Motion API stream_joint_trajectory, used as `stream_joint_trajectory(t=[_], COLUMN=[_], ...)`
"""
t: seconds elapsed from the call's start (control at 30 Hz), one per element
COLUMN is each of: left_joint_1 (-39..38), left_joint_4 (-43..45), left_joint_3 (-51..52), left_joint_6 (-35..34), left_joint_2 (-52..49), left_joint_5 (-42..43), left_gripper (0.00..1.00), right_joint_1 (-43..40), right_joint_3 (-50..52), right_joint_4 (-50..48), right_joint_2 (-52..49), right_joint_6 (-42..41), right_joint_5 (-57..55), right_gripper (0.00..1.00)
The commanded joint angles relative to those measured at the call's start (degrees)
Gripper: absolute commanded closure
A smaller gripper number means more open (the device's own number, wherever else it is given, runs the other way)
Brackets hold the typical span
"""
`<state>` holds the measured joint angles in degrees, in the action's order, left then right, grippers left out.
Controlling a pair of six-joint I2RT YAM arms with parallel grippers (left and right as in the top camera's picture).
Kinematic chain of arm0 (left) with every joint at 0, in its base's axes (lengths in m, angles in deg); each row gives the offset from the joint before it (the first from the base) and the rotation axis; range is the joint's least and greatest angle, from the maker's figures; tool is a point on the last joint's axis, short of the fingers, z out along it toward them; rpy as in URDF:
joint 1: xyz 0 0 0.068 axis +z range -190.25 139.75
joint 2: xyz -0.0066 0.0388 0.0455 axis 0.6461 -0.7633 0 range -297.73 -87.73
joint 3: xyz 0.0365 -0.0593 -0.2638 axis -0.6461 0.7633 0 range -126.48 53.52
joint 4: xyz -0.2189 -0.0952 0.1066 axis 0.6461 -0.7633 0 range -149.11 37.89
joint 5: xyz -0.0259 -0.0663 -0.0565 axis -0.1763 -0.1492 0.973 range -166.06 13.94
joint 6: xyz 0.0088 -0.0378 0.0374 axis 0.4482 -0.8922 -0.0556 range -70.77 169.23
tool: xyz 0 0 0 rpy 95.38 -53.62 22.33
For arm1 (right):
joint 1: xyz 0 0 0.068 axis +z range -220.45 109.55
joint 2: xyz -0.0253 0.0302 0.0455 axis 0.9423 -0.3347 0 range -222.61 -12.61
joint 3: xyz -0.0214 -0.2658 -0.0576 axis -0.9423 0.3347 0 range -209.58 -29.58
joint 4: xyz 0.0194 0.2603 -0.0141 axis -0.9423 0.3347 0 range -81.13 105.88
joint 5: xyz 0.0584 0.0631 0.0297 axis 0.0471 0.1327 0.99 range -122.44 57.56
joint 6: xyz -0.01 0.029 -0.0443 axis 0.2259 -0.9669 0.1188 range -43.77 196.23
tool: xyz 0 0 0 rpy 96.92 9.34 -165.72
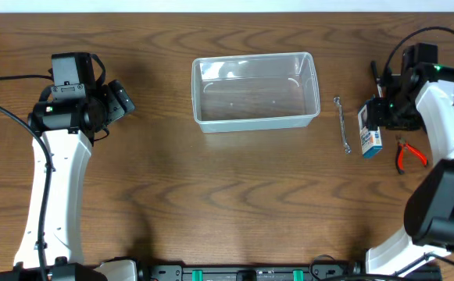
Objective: Pack container
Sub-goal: 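Lower the right gripper onto the blue screwdriver-set box and grasp it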
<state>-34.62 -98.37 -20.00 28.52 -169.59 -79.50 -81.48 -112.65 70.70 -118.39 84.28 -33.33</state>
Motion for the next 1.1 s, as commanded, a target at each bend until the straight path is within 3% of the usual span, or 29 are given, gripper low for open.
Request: stream_joint_trajectory(t=[0.0, 1.07], left_joint_1=[0.2, 0.2], left_joint_4=[-0.1, -0.1], left_joint_3=[0.3, 0.3], left_joint_6=[1.0, 1.0], left_joint_2=[0.2, 0.2], left_joint_5=[-0.9, -0.9], left_gripper=[0.02, 0.02], right_joint_1=[-0.2, -0.2], right_joint_3=[0.4, 2.7], right_joint_4=[-0.3, -6.3], right_joint_2=[-2.3, -9.7], right_joint_6=[1.3, 1.2], right_joint_5=[2.0, 2.0], right_gripper=[0.36, 0.38])
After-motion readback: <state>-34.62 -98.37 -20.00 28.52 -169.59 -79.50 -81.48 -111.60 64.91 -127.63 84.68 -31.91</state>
